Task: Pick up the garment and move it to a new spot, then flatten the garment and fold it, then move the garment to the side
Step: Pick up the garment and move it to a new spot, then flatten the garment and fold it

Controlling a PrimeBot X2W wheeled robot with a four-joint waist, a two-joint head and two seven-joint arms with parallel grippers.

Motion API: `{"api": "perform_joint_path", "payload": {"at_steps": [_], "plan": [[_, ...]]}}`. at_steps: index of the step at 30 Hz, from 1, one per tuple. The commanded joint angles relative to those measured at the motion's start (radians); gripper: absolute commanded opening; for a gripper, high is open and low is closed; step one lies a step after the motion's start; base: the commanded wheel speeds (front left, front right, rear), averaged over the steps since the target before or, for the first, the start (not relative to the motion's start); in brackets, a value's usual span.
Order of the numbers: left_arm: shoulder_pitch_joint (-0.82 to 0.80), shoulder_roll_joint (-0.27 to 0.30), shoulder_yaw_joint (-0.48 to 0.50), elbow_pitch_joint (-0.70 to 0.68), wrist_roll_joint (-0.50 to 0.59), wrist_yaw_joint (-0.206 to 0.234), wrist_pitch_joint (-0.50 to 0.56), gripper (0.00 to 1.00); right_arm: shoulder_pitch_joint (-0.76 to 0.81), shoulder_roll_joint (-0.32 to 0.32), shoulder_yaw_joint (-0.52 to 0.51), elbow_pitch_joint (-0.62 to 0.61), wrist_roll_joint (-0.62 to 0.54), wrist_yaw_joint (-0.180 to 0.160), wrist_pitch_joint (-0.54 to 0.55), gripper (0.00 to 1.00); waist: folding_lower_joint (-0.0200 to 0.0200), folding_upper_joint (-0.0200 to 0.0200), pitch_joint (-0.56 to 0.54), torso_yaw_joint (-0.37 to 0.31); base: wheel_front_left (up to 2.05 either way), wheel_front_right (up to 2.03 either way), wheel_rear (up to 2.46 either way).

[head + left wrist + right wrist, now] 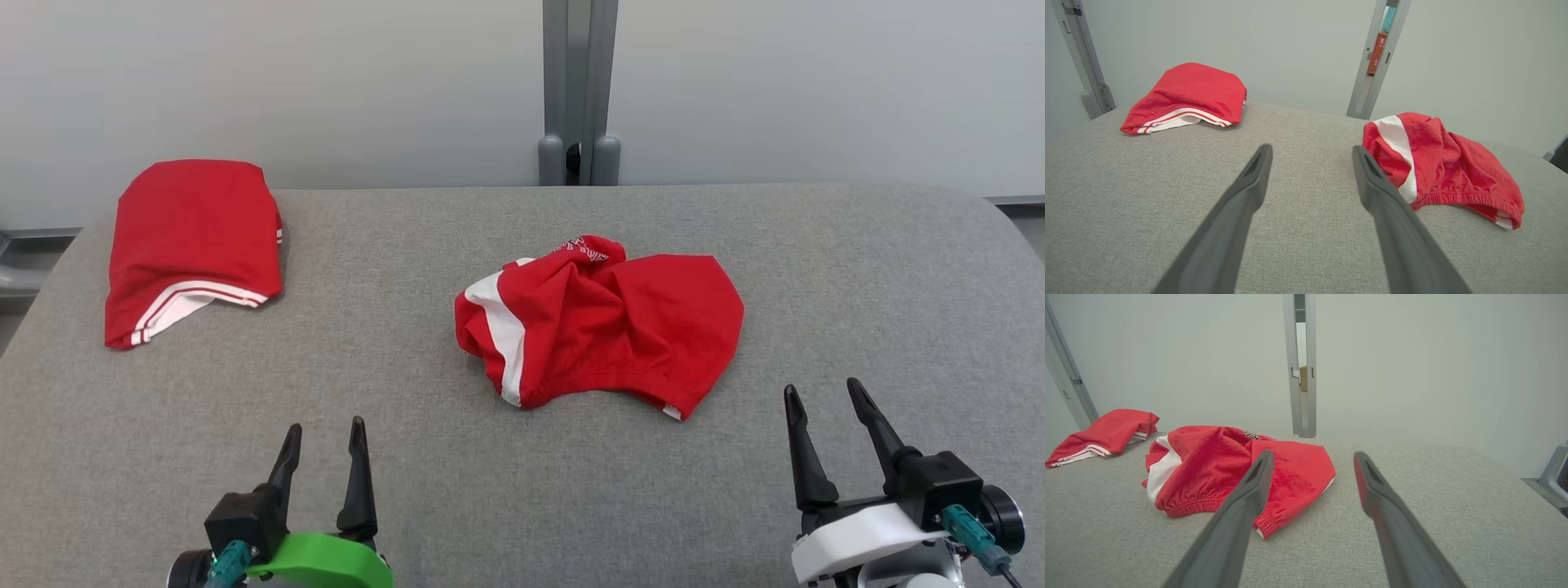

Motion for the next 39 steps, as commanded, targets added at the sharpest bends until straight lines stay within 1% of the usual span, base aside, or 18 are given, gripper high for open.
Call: {"api": "perform_joint_path", "payload": {"at_steps": [1,18,23,31,35,39], "plan": [[0.017,-0.003,0.004,-0.006,0.014,-0.004,0.0,1.0,-0.005,-0.003,-0.001,0.004,-0.002,0.0,-0.003,1.0,0.0001,-0.0001,0.001,0.0,0.0,0.0,0.0],[0.016,-0.027,0.035,0.02,0.028,-0.028,-0.001,1.0,-0.018,-0.003,-0.005,0.033,-0.003,0.0,-0.003,1.0,0.0001,-0.0001,0.012,-0.01,0.0,0.0,0.0],[-0.001,-0.03,0.026,0.028,0.032,-0.037,-0.001,1.0,-0.022,-0.003,-0.003,0.031,-0.005,0.0,-0.003,1.0,0.0001,-0.0001,0.024,-0.016,0.0,0.0,0.0],[-0.103,-0.046,-0.041,0.06,0.046,-0.076,0.015,1.0,-0.045,-0.003,0.013,0.029,-0.011,0.0,-0.003,1.0,0.0001,-0.0001,0.064,-0.056,0.0,0.0,0.0],[-0.207,-0.051,-0.06,0.096,0.05,-0.095,0.04,1.0,-0.069,-0.003,0.026,0.022,-0.018,0.0,-0.003,1.0,0.0001,-0.0001,0.111,-0.097,0.0,0.0,0.0],[-0.329,-0.048,-0.073,0.168,0.058,-0.116,0.086,1.0,-0.097,-0.003,0.035,0.018,-0.018,0.0,-0.003,1.0,0.0001,-0.0001,0.163,-0.141,0.0,0.0,0.0]]}}
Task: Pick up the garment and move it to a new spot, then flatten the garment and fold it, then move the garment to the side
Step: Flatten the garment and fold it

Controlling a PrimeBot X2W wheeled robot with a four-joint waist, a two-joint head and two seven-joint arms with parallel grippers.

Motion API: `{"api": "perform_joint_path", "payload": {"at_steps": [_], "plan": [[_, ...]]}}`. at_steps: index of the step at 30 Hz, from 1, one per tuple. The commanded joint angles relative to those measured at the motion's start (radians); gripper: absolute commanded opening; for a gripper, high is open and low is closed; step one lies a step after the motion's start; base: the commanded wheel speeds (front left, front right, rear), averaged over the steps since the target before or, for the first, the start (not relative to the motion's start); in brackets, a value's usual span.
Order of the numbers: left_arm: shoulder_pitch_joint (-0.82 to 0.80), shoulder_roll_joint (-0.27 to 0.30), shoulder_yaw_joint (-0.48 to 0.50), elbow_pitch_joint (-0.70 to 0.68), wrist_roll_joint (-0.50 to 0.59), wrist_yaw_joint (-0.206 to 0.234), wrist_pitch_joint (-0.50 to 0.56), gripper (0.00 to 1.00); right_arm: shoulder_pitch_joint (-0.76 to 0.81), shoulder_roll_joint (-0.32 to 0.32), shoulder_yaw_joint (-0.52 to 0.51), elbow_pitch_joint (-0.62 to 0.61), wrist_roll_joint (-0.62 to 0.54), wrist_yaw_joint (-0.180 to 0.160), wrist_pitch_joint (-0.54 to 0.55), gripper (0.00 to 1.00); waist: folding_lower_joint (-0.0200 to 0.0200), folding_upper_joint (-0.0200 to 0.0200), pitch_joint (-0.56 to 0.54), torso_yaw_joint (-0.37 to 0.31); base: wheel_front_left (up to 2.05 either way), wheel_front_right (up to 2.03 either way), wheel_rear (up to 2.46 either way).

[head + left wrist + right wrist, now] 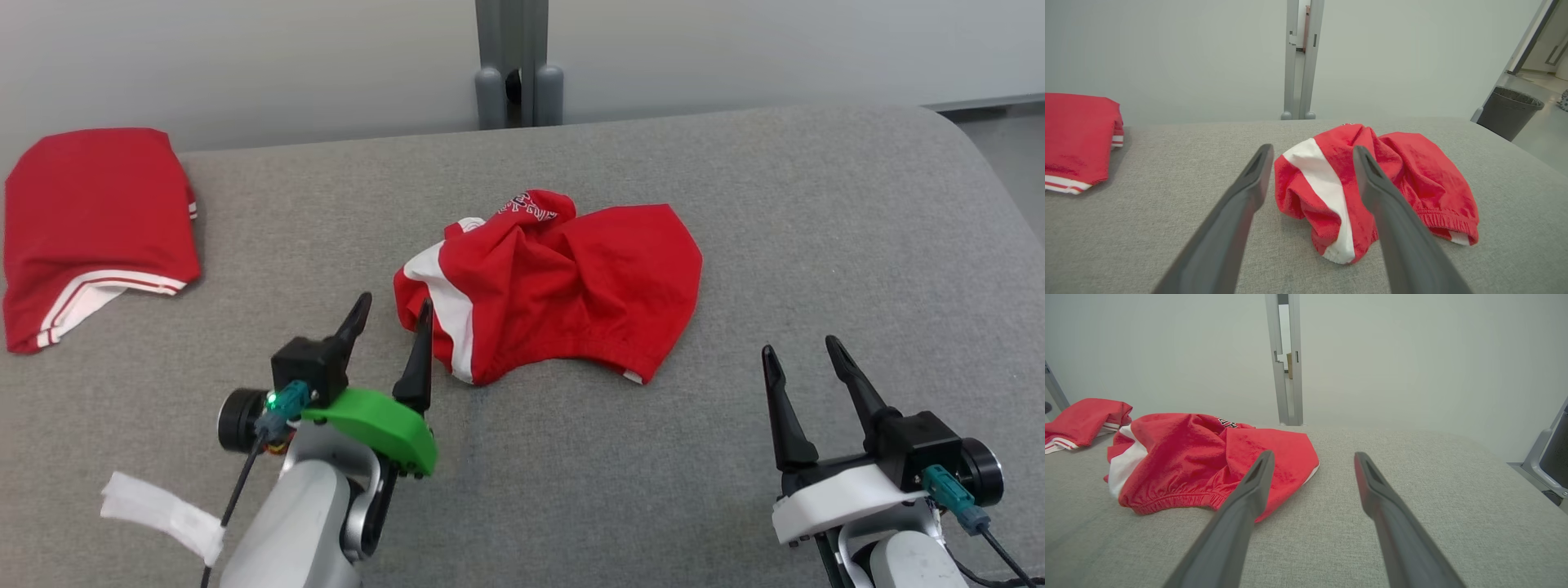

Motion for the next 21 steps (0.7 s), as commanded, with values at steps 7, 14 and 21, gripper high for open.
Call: {"api": "perform_joint_path", "payload": {"at_steps": [7,14,21], "plan": [[-0.223,0.004,-0.045,0.16,0.028,-0.047,0.121,1.0,-0.047,-0.003,0.011,-0.004,0.006,0.0,-0.003,1.0,0.0,0.0,0.13,-0.099,0.0,0.0,0.0],[-0.338,0.014,-0.043,0.302,0.04,-0.008,0.184,1.0,-0.07,-0.002,0.021,-0.001,0.019,0.0,-0.003,1.0,0.0,0.0,0.17,-0.123,0.0,0.0,0.0],[-0.382,0.013,-0.043,0.413,0.032,0.026,0.234,0.0,-0.073,-0.002,0.028,0.005,0.026,0.0,-0.003,1.0,0.0,0.0,0.175,-0.129,0.0,0.0,0.0]]}}
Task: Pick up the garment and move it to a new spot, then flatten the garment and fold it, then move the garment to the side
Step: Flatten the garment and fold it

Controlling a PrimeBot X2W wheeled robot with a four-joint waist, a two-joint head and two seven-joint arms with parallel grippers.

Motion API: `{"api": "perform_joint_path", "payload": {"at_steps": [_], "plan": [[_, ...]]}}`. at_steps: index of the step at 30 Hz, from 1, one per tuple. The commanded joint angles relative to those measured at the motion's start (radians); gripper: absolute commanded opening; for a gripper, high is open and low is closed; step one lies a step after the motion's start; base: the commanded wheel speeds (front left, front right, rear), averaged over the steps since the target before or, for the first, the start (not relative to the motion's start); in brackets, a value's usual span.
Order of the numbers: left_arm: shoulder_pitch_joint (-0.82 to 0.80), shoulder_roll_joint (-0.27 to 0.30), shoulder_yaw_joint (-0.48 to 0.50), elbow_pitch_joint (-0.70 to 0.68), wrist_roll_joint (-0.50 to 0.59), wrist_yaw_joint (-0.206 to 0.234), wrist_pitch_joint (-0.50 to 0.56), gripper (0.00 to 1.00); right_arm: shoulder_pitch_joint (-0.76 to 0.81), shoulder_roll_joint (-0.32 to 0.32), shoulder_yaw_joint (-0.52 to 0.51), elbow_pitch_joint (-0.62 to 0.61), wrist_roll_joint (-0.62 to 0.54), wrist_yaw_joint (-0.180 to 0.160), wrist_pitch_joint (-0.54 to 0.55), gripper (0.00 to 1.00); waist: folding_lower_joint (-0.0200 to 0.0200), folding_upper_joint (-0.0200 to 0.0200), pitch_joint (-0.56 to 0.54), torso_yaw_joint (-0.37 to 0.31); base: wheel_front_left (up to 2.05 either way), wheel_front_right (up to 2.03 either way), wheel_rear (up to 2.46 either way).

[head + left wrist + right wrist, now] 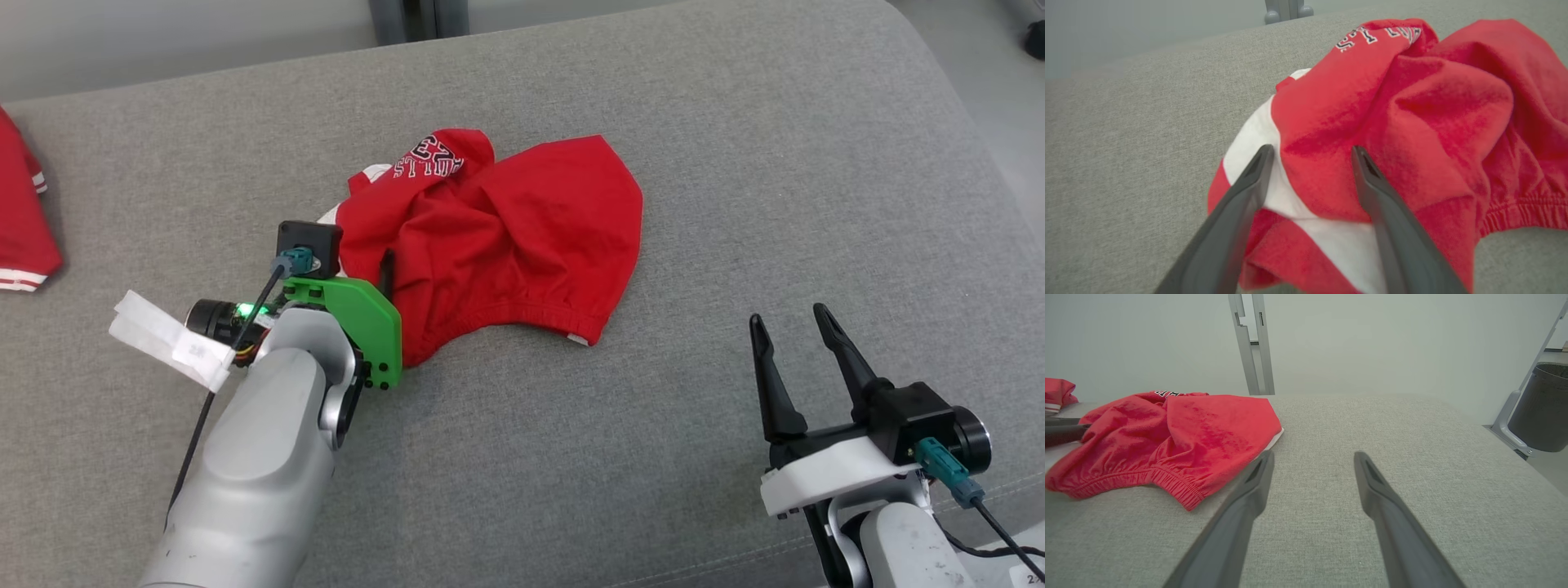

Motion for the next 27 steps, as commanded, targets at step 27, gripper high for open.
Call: {"api": "perform_joint_path", "payload": {"at_steps": [27], "plan": [[-0.077,-0.013,-0.243,0.007,0.113,-0.125,-0.238,0.0,0.03,-0.002,0.011,0.027,0.007,0.0,-0.003,1.0,0.0,-0.0001,-0.078,-0.005,0.0,0.0,0.0]]}}
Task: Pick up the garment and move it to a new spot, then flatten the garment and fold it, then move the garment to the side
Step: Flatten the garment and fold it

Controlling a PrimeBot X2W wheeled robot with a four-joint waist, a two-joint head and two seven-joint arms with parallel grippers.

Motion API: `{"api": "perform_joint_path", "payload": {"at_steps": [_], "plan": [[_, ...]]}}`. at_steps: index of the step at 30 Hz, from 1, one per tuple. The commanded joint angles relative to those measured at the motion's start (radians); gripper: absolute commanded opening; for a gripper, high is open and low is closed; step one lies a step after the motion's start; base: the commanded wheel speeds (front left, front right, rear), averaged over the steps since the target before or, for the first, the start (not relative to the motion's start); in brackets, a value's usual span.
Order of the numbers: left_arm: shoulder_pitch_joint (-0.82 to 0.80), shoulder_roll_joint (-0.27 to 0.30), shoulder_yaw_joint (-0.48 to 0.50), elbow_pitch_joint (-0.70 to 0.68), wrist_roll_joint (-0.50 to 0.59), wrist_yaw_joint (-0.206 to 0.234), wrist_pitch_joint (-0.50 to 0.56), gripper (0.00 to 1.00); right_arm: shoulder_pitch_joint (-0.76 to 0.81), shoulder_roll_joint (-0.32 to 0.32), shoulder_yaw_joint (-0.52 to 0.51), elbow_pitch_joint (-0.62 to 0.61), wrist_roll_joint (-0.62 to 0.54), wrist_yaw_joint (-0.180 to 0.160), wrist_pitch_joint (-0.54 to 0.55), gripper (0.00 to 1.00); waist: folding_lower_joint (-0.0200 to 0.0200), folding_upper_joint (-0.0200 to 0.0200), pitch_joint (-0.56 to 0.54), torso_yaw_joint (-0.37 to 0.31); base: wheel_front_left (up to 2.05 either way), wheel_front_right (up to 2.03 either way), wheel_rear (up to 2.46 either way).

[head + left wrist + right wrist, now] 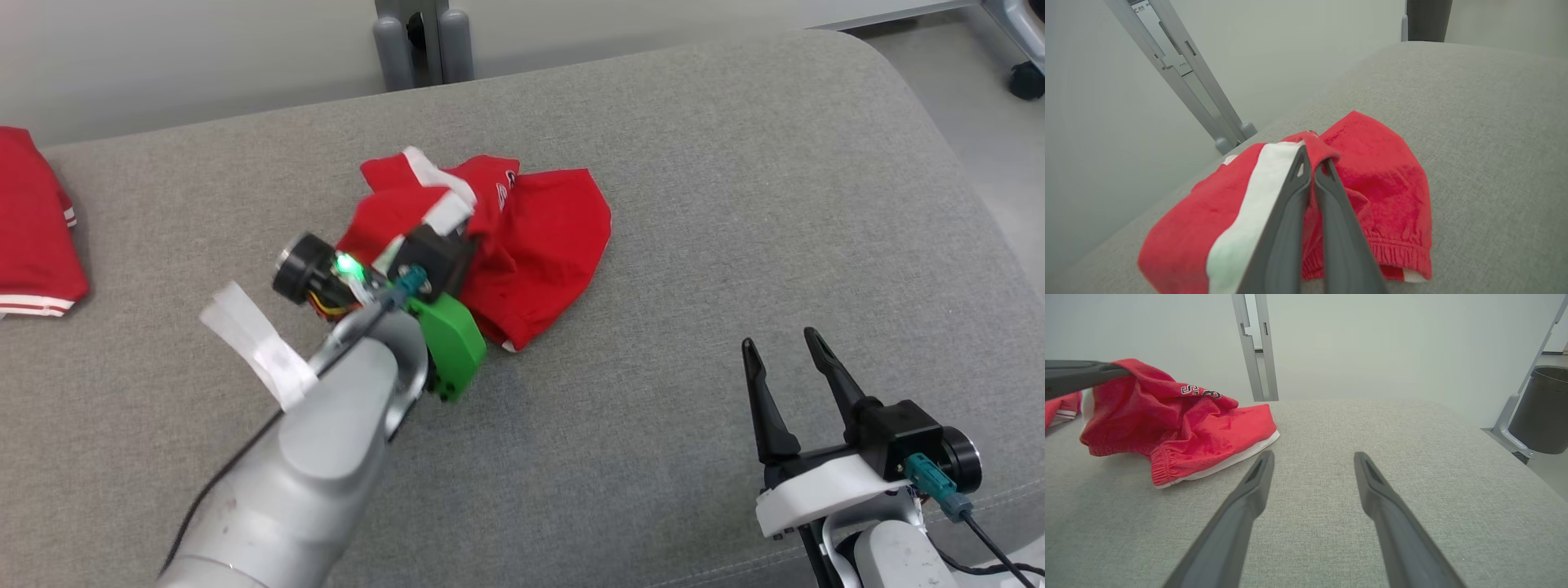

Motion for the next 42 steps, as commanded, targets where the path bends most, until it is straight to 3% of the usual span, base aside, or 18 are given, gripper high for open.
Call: {"api": "perform_joint_path", "payload": {"at_steps": [1,11,17,18,19,20,21,34,42], "plan": [[0.036,-0.004,-0.026,0.002,-0.012,-0.008,0.002,0.0,0.003,-0.003,-0.004,0.0,0.005,0.0,-0.003,1.0,0.0,0.0,0.004,-0.005,0.0,0.0,0.0],[0.202,-0.016,-0.228,-0.113,-0.081,-0.025,-0.003,0.0,0.01,-0.002,-0.031,0.002,0.005,0.0,-0.003,1.0,0.0,0.0,0.017,-0.007,0.0,0.0,0.0],[0.237,-0.016,-0.268,-0.123,-0.099,-0.016,0.007,0.0,0.016,-0.002,-0.042,0.009,-0.001,0.0,-0.003,1.0,0.0,0.0,0.01,0.014,0.0,0.0,0.0],[0.242,-0.016,-0.271,-0.124,-0.104,-0.015,0.003,0.07,0.015,-0.002,-0.042,0.01,-0.001,0.0,-0.003,1.0,0.0,0.0,0.008,0.017,0.0,0.0,0.0],[0.25,-0.016,-0.271,-0.124,-0.114,-0.009,-0.002,0.42,0.014,-0.003,-0.042,0.011,-0.001,0.0,-0.003,1.0,0.0,0.0,0.006,0.021,0.0,0.0,0.0],[0.255,-0.016,-0.272,-0.127,-0.121,-0.006,-0.008,0.97,0.012,-0.002,-0.042,0.012,-0.001,0.0,-0.003,1.0,0.0,0.0,0.004,0.023,0.0,0.0,0.0],[0.262,-0.016,-0.272,-0.132,-0.134,-0.001,-0.016,1.0,0.01,-0.003,-0.041,0.013,-0.001,0.0,-0.003,1.0,0.0,0.0,0.002,0.026,0.0,0.0,0.0],[0.314,-0.016,-0.201,-0.255,-0.247,0.089,-0.085,1.0,0.027,-0.002,-0.058,0.015,-0.016,0.0,-0.003,1.0,0.0,0.0,-0.061,0.081,0.0,0.0,0.0],[0.379,0.031,-0.112,-0.303,-0.253,0.148,-0.088,1.0,0.042,-0.002,-0.051,0.025,-0.023,0.0,-0.003,1.0,0.0,0.0,-0.107,0.16,0.0,0.0,0.0]]}}
